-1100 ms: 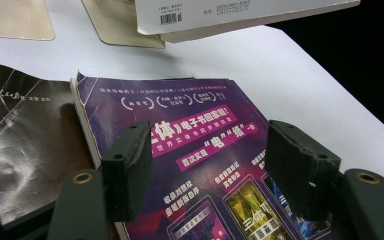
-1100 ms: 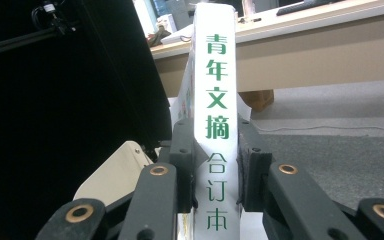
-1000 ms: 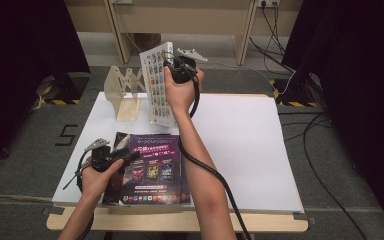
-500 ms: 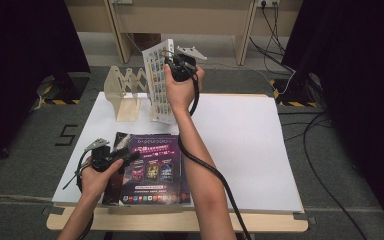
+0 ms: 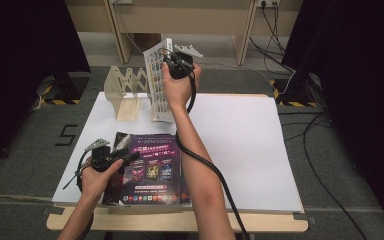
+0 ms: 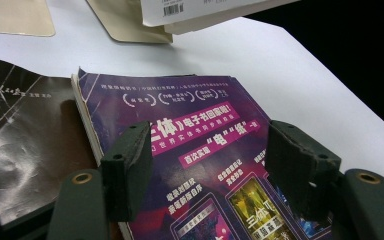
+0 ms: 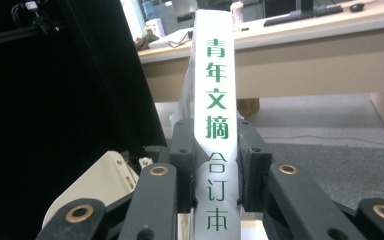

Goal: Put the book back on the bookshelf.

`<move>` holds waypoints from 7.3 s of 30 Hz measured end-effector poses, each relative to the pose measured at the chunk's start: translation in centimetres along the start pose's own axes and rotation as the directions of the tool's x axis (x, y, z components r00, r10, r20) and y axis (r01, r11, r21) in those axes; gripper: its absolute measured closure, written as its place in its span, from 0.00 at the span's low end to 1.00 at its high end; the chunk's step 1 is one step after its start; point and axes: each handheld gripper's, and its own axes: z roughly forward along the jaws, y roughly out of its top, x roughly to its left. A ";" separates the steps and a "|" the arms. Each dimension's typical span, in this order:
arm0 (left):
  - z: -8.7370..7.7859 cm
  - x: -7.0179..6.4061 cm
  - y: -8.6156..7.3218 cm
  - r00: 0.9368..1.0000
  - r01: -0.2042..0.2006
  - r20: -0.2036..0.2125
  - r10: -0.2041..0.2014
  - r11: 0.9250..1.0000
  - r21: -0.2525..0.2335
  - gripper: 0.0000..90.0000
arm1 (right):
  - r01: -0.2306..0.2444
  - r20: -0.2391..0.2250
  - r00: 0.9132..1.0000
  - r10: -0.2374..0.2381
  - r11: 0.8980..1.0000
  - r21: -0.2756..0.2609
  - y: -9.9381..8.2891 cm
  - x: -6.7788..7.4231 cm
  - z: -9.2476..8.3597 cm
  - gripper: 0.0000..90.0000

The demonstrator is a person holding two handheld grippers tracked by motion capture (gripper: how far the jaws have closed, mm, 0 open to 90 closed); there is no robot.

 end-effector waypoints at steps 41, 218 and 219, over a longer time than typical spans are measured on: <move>0.4 -0.1 -0.5 1.000 0.001 0.008 -0.001 1.000 0.019 0.39 | 0.218 -0.046 0.973 -0.224 0.969 -0.120 -6.6 1.4 -4.8 0.82; 0.6 0.8 -0.8 1.000 0.017 0.015 -0.018 0.999 0.038 0.38 | 0.206 0.022 0.977 -0.211 0.968 0.146 -3.3 0.1 1.0 0.82; 0.6 0.8 -0.8 1.000 0.018 0.016 -0.019 0.999 0.038 0.38 | 0.202 0.019 0.978 -0.207 0.968 0.149 -3.3 0.1 1.0 0.82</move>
